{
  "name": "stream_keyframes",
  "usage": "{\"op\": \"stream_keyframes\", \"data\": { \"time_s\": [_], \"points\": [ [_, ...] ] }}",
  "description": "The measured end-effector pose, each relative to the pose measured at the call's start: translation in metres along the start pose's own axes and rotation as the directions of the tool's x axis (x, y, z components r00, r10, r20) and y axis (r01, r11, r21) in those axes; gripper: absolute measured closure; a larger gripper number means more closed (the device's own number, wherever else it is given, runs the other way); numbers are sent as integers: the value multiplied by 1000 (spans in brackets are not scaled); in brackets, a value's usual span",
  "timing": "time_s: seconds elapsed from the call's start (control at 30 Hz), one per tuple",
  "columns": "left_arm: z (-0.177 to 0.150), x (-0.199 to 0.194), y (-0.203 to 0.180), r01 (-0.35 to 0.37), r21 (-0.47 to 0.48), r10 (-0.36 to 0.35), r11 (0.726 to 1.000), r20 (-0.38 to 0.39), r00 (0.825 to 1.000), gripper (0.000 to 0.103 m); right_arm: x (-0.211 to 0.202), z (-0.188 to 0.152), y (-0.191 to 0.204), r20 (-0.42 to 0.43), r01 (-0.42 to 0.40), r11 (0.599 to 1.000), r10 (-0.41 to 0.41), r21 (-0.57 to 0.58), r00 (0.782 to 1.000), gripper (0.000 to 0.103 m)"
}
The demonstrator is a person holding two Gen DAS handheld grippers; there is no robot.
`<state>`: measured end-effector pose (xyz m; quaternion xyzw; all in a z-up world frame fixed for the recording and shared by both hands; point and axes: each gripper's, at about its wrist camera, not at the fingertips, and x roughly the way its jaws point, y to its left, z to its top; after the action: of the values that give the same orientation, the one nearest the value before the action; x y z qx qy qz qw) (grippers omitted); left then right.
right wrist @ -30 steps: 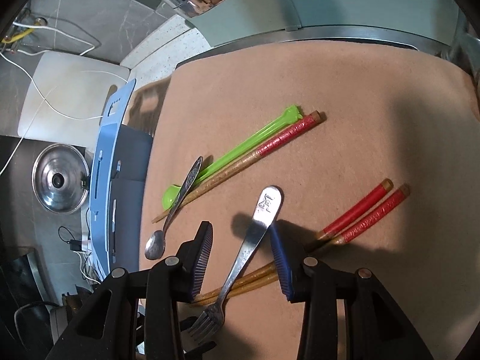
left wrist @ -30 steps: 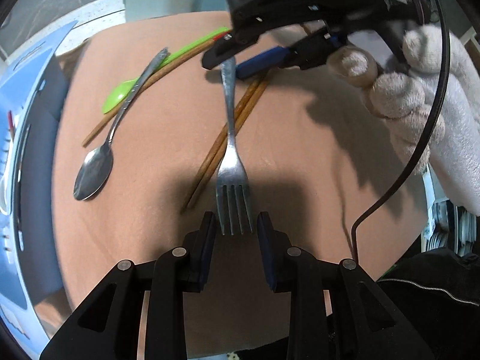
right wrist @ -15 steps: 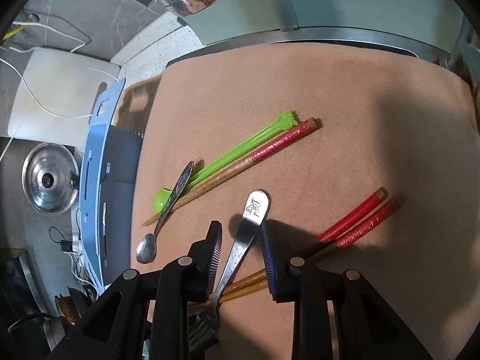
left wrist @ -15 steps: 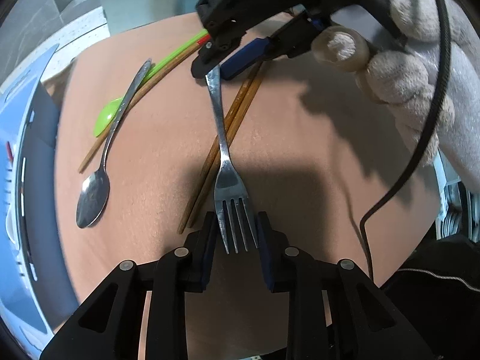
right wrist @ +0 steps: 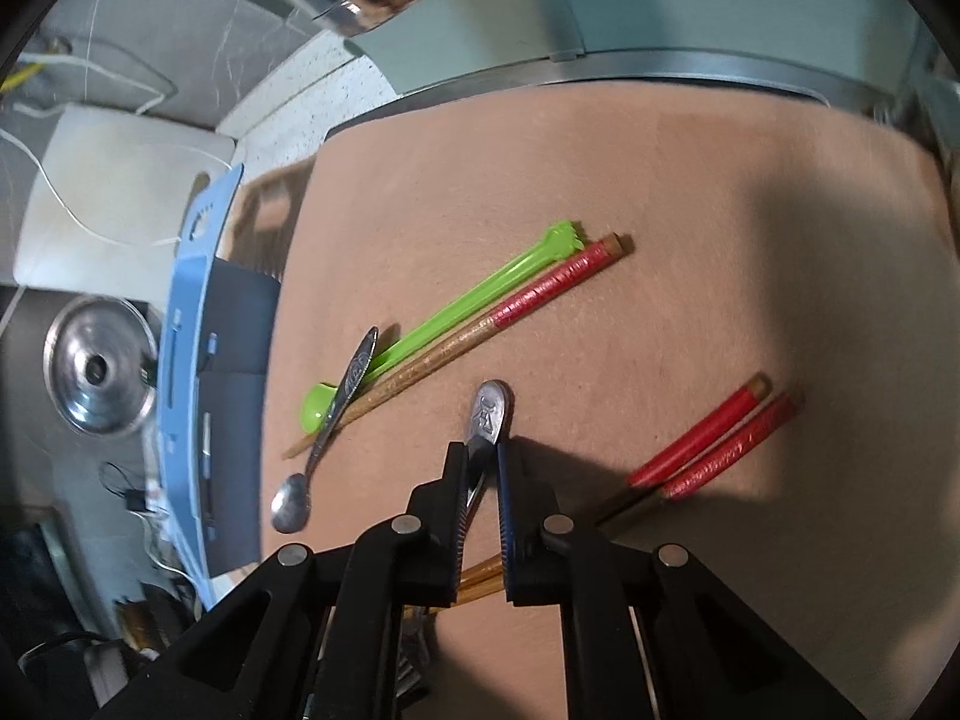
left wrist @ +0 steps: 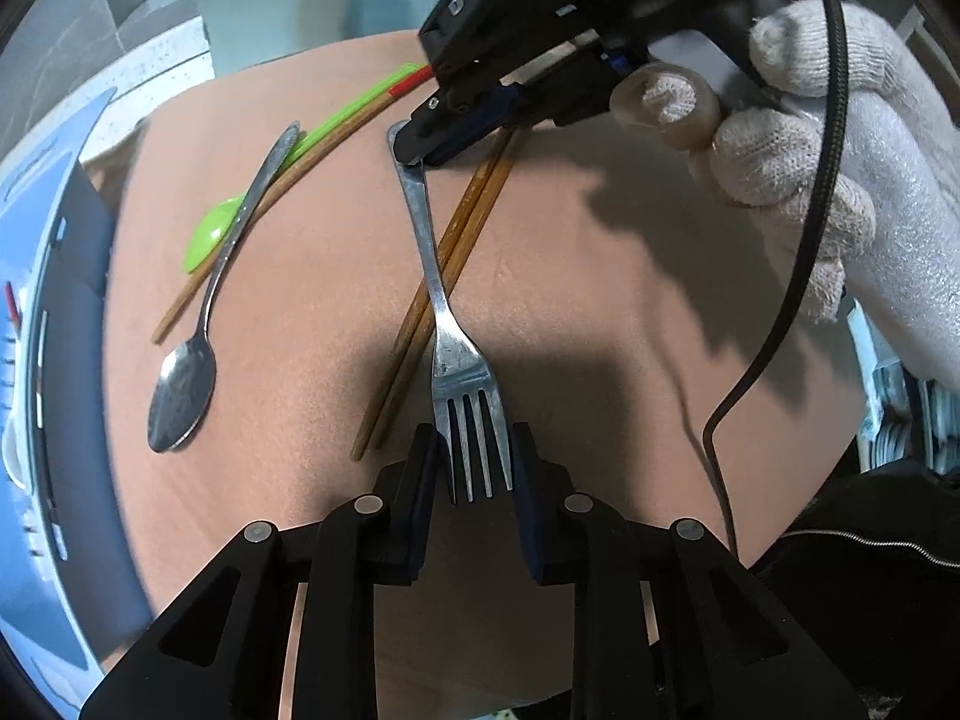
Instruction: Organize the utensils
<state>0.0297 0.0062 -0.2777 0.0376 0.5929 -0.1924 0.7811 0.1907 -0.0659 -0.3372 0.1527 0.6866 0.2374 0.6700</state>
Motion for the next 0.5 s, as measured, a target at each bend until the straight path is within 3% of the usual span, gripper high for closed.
{"op": "stream_keyframes", "data": {
  "time_s": [0.07, 0.2, 0.5],
  "points": [
    [-1, -3, 5, 4, -12, -4, 1000, 8, 1000, 82, 2, -1, -3, -12, -45, 999, 45, 29, 999, 89],
    [1, -12, 19, 59, -78, -56, 995, 40, 998, 82, 4, -5, 3, -9, -45, 999, 46, 18, 999, 88],
    [1, -22, 57, 19, -153, -7, 988, 77, 997, 78, 9, -7, 16, -23, -29, 999, 28, -25, 999, 83]
  ]
}}
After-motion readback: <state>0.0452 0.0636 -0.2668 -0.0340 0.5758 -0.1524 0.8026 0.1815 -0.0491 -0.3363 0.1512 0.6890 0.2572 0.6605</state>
